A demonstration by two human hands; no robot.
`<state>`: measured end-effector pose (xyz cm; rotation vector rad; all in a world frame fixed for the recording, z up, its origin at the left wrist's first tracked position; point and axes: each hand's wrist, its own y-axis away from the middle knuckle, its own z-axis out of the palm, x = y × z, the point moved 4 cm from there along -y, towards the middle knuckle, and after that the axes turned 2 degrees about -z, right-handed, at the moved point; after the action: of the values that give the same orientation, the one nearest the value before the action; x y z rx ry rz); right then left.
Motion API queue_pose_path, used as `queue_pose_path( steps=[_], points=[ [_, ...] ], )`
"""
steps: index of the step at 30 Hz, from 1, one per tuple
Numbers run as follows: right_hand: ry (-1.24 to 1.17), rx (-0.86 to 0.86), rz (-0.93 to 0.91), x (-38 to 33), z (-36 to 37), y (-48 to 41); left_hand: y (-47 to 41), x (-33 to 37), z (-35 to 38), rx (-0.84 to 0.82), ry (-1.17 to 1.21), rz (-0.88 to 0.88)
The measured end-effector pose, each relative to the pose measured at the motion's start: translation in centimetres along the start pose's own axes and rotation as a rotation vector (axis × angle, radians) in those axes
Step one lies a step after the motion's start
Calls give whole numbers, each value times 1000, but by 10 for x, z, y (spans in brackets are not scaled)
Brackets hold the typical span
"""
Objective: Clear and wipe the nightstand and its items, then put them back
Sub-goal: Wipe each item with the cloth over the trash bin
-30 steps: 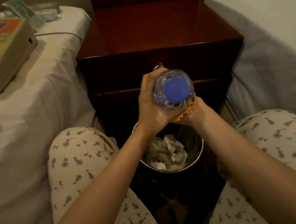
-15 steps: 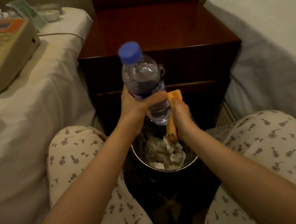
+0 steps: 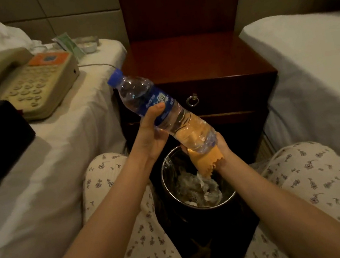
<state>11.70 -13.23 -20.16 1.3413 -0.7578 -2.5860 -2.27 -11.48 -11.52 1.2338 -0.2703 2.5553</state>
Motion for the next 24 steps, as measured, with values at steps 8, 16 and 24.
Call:
queue_pose_path(
  steps=[8,16,24],
  points=[
    [327,-462,-225,-64,74,33,-9,51,17,214,85,-115],
    [309,-656,-239,-59,156,53,-34,121,19,463,-608,-97],
    [248,-600,-325,-84,264,53,-18,226,29,516,-1325,-107]
  ],
)
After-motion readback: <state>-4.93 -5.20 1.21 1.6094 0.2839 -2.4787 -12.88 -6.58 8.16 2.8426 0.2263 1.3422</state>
